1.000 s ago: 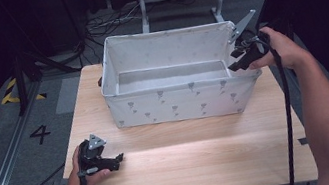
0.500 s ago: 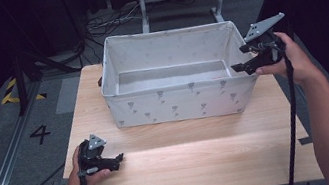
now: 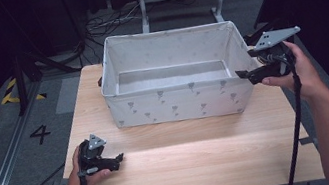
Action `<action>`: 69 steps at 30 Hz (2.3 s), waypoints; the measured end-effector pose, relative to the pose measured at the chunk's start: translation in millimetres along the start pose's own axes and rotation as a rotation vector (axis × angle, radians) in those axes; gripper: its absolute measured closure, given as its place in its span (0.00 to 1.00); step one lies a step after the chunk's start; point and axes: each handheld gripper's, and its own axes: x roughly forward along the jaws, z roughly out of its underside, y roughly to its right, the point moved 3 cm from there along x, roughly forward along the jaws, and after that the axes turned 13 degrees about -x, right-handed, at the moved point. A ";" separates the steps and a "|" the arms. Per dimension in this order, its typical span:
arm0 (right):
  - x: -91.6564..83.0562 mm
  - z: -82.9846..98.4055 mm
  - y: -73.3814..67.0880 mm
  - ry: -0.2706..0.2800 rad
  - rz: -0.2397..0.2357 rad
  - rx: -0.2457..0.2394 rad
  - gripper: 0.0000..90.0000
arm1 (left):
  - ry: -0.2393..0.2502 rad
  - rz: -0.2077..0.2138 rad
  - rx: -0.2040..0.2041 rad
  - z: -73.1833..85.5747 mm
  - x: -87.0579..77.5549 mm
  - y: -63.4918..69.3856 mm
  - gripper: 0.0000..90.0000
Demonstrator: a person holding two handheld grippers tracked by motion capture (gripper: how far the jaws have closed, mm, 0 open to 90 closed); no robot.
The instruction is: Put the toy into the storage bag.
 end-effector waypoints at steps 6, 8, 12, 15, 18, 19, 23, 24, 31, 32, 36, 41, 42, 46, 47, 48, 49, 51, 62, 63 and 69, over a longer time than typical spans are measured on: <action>-8.5 7.6 -7.4 0.025 0.070 0.028 0.27 | 0.000 0.000 0.000 0.0 0.0 0.0 0.01; -11.0 12.4 -11.7 0.032 0.064 0.038 0.26 | 0.000 0.000 0.000 0.0 0.0 0.0 0.01; -13.6 23.3 -19.3 0.007 0.074 0.046 0.25 | -0.006 0.001 -0.002 0.1 -0.4 0.2 0.01; -15.5 31.0 -24.5 -0.012 0.096 0.058 0.25 | -0.007 0.000 -0.003 0.2 -0.4 0.3 0.01; -17.7 36.9 -29.3 -0.021 0.108 0.060 0.25 | -0.007 0.001 -0.003 0.2 -0.5 0.3 0.01; -18.8 39.1 -30.9 -0.020 0.110 0.054 0.25 | -0.006 0.000 -0.003 0.2 -0.4 0.3 0.01; -20.9 49.0 -38.0 -0.014 0.101 0.058 0.25 | -0.006 0.000 -0.004 0.2 -0.4 0.3 0.01; -20.9 49.0 -38.0 -0.014 0.101 0.058 0.25 | -0.007 0.000 -0.003 0.2 -0.4 0.3 0.01; -15.1 71.4 -45.6 -0.030 0.111 0.065 0.25 | -0.006 0.001 -0.004 0.2 -0.4 0.5 0.01; -13.6 74.5 -46.5 -0.042 0.114 0.065 0.26 | -0.006 -0.001 -0.004 0.2 -0.4 0.4 0.01; -8.1 85.8 -51.3 -0.062 0.113 0.043 0.25 | -0.005 0.000 -0.004 0.2 -0.3 0.4 0.01; -1.2 97.7 -57.3 -0.069 0.113 0.028 0.25 | -0.005 0.000 -0.004 0.2 -0.4 0.4 0.01; 0.7 100.7 -58.6 -0.072 0.115 0.028 0.25 | -0.006 0.000 -0.004 0.2 -0.4 0.4 0.01; 8.3 113.7 -65.5 -0.089 0.100 0.023 0.24 | -0.006 0.000 -0.004 0.2 -0.4 0.4 0.01; 9.8 116.5 -66.7 -0.093 0.094 0.024 0.24 | -0.005 0.000 -0.004 0.2 -0.4 0.4 0.01; 10.8 118.6 -67.5 -0.093 0.090 0.023 0.24 | -0.006 0.000 -0.004 0.2 -0.4 0.3 0.01; 12.0 121.0 -68.8 -0.090 0.088 0.025 0.24 | -0.005 0.000 -0.005 0.2 -0.3 0.4 0.01; 14.3 126.1 -70.8 -0.088 0.083 0.028 0.24 | -0.006 0.000 -0.004 0.2 -0.4 0.4 0.01; 23.6 153.5 -82.8 -0.097 0.048 0.053 0.23 | 0.003 -0.007 -0.009 0.4 0.0 0.9 0.01; 24.2 157.2 -84.0 -0.096 0.046 0.065 0.23 | 0.003 -0.007 -0.009 0.4 0.0 0.9 0.01; 26.6 174.4 -92.2 -0.097 0.017 0.087 0.23 | 0.003 -0.007 -0.010 0.4 -0.1 0.9 0.01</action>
